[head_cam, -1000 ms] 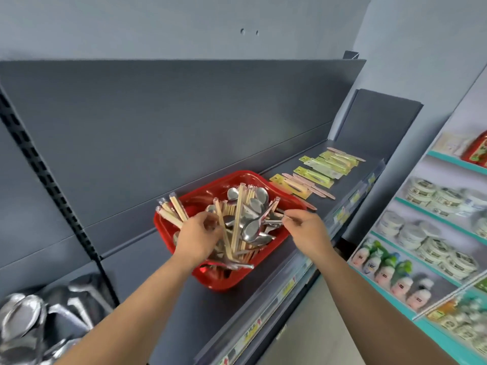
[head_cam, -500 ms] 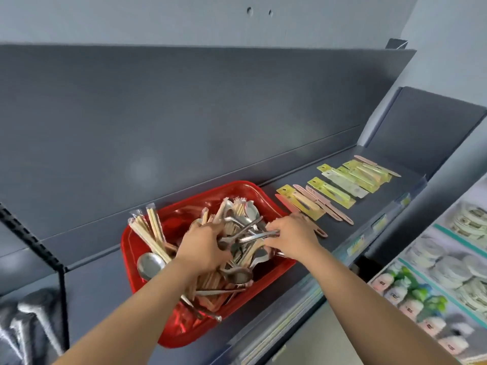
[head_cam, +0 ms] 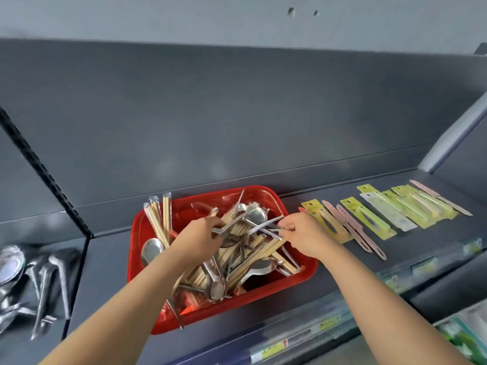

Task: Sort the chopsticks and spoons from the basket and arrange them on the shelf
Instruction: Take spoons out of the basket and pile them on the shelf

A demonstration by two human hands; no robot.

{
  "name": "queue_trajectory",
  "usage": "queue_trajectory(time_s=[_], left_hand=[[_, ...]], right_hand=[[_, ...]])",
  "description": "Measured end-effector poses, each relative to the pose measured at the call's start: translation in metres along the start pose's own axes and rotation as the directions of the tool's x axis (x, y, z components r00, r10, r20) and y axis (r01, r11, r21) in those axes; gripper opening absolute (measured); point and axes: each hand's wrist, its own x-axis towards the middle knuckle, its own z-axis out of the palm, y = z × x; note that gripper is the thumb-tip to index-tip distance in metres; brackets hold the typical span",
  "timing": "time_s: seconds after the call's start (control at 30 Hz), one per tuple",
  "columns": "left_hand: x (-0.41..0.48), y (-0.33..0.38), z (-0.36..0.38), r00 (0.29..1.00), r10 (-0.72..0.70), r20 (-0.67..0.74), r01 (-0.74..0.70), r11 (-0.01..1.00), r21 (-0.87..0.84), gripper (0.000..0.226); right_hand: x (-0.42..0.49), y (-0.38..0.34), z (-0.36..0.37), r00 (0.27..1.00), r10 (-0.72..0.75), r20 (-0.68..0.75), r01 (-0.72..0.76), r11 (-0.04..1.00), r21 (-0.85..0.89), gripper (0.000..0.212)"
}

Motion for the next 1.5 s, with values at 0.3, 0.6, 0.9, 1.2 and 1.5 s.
queue_trajectory(time_s=[0.3, 0.6, 0.9, 1.2, 1.5], left_hand=[[0.017, 0.031, 0.02, 0.998, -0.046, -0.035, 0.053, 0.968, 0.246, 0.044], [0.018, 0.026, 0.026, 0.983, -0.133, -0.127, 0.153, 0.975, 0.16, 0.022], [-0.001, 0.009, 0.002, 0.963, -0.192, -0.188, 0.148, 0.963, -0.223, 0.009], [-0.029, 0.007, -0.01, 0.932, -0.301, -0.204, 0.075, 0.709, -0.701, 0.006], [-0.088, -0.024, -0.059, 0.874, -0.398, -0.279, -0.045, 0.506, -0.861, 0.007]], right_hand=[[0.002, 0.009, -0.001, 0.999, -0.027, 0.046, 0.013, 0.957, 0.291, 0.03], [-0.002, 0.006, 0.013, 0.996, 0.004, 0.089, -0.038, 0.923, 0.384, 0.04], [0.006, -0.02, 0.043, 0.998, -0.027, 0.05, 0.017, 0.98, 0.201, 0.061], [-0.004, -0.021, 0.014, 0.974, -0.155, -0.167, 0.213, 0.882, 0.42, 0.017], [-0.016, -0.104, 0.032, 0.933, -0.339, -0.117, 0.35, 0.788, 0.506, 0.026]])
